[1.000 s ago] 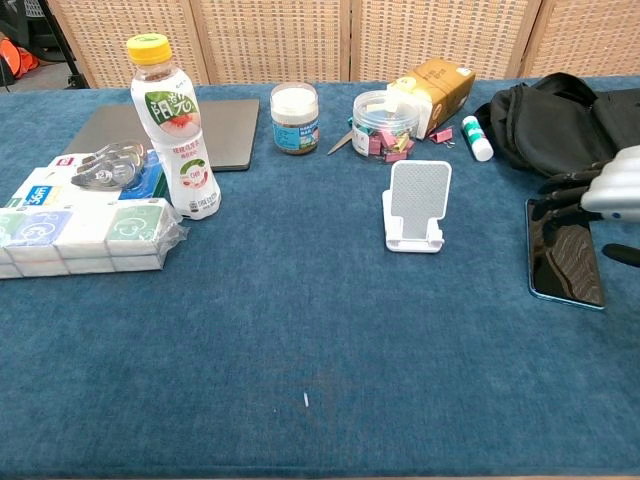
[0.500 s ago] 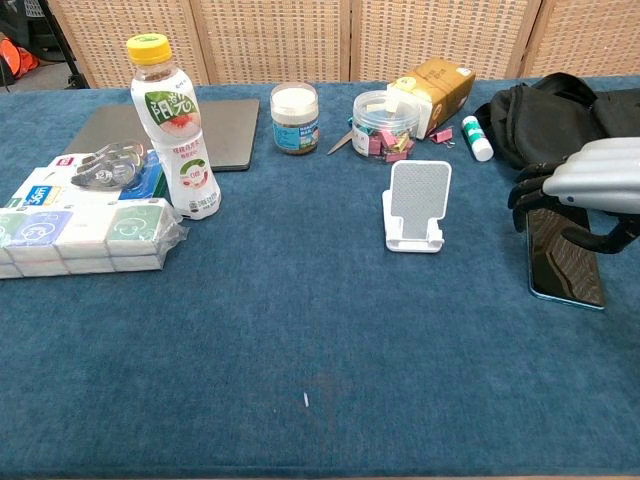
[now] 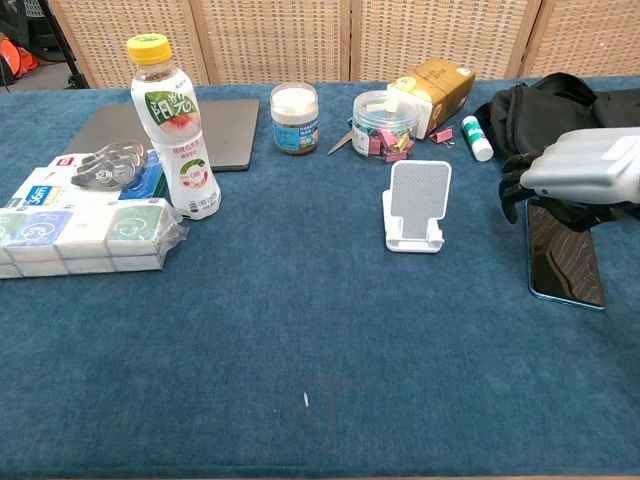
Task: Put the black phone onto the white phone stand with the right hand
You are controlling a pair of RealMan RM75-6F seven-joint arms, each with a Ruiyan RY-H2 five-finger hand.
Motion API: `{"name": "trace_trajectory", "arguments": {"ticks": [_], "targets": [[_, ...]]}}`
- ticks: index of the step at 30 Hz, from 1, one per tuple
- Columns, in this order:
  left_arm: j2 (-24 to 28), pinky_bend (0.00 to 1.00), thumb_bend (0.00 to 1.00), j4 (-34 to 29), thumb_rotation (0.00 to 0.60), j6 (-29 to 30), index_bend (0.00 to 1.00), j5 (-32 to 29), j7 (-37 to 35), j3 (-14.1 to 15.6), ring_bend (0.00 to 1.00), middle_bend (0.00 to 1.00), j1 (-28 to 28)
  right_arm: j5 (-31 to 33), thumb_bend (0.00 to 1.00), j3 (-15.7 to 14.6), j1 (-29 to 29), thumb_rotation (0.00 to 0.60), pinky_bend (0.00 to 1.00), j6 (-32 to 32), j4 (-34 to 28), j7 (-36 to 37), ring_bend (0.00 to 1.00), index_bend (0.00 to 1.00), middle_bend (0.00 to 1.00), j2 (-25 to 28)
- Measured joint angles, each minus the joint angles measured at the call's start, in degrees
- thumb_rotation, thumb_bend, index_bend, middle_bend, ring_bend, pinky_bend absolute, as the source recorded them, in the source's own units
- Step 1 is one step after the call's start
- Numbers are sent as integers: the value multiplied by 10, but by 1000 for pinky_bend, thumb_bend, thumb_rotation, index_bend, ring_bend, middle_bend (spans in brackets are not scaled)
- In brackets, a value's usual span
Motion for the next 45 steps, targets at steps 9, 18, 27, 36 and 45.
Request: {"name": "trace_trajectory", "arguments": {"ticks": [9,18,27,36,45], "targets": [[1,0,0,0,600,0,0,-1,-3,0,0,0,0,61,1000,-15,20,600,203,16,28,-73,71,362,245,-28],[1,0,0,-1,600,-2,0,-1,-1,0,0,0,0,161,1000,-52,39,600,203,34,35,-157,81,379,264,-24],[-1,0,0,-3,600,0,0,3,7,2,0,0,0,237,1000,-110,41,600,203,55,-4,-180,96,379,265,32],[-2,0,0,-3,600,1,0,5,8,3,0,0,1,236,515,-139,34,600,203,79,-42,-165,96,303,186,53],[-3,0,0,-2,600,1,0,5,9,3,0,0,2,76,0,-127,3,600,203,117,-84,-16,54,98,17,106]]}}
